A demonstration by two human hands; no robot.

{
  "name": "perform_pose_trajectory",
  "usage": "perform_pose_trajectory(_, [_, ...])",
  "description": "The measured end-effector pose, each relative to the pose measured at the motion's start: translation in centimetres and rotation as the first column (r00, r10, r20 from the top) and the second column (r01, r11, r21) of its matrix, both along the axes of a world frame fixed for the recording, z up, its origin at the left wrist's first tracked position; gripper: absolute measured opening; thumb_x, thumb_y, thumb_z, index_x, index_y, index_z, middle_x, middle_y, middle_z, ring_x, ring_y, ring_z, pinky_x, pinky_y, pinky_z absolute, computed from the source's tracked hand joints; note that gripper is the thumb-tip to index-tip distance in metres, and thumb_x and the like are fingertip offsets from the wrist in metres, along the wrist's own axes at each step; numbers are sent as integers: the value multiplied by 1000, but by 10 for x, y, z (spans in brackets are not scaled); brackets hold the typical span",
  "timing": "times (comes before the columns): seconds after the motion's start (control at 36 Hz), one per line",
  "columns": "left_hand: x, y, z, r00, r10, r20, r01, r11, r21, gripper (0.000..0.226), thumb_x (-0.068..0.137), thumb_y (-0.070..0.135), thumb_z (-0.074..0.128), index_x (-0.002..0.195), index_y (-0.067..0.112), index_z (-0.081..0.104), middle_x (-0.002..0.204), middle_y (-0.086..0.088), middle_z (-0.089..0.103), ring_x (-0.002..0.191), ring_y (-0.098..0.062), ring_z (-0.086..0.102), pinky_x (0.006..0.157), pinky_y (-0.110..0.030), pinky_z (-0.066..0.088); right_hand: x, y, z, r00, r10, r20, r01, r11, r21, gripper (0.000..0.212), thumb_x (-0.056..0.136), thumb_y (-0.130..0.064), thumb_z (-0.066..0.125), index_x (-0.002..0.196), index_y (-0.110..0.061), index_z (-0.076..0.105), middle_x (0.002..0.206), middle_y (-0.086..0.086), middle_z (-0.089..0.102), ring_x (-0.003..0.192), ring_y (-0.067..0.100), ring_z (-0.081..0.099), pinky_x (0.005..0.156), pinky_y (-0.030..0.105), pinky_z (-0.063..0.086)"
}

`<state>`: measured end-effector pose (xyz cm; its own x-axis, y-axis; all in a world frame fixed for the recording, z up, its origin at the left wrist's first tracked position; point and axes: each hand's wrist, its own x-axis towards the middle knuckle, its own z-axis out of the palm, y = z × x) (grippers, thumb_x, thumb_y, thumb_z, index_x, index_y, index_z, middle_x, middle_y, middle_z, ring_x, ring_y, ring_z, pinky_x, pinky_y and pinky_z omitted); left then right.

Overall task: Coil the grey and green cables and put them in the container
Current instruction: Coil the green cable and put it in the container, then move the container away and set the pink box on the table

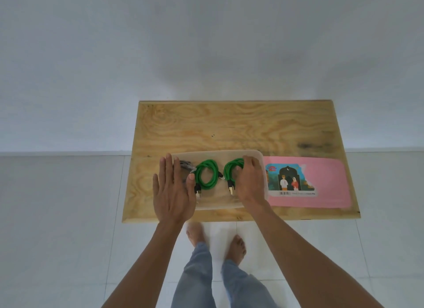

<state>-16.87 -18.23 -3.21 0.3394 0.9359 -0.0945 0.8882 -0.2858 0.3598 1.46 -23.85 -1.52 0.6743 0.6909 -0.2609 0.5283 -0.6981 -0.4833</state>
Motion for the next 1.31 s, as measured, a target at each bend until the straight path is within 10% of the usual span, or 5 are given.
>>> perform_pose_trajectory(0.5, [-1, -3, 41, 985, 76, 152, -70, 997, -43, 80, 95, 62, 9, 156, 12, 27, 166, -6, 15, 154, -21, 6, 124, -48, 9, 14, -34, 58, 978, -122, -171, 166, 947, 274, 38, 98, -12, 56, 135, -5, 54, 132, 12, 61, 125, 26, 55, 105, 29, 39])
perform_pose_trajectory(0.69, [12, -16, 82, 958, 95, 272, -88, 995, -39, 61, 103, 42, 39, 152, 6, 36, 161, -12, 31, 150, -27, 24, 121, -43, 22, 32, -55, 89, 940, -202, -275, 290, 898, 332, 40, 97, -12, 54, 137, -12, 53, 135, 6, 60, 123, 19, 56, 98, 23, 40])
perform_pose_trajectory(1.03, [90, -43, 111, 923, -204, 326, 234, 971, -56, 50, 100, 29, 51, 146, 9, 44, 152, -13, 45, 139, -31, 41, 111, -46, 39, 48, -124, 115, 860, -395, -323, 488, 823, 292, 39, 98, -14, 56, 137, -11, 54, 131, 8, 63, 117, 22, 62, 78, 2, 35])
perform_pose_trajectory(1.31, [155, -92, 98, 847, -377, 375, 452, 881, -136, 47, 99, 22, 53, 141, 4, 46, 141, -16, 53, 129, -35, 49, 101, -43, 43, 72, -185, 105, 799, -537, -269, 597, 761, 253, 40, 94, -14, 62, 134, -10, 56, 128, 9, 65, 110, 22, 64, 87, 20, 43])
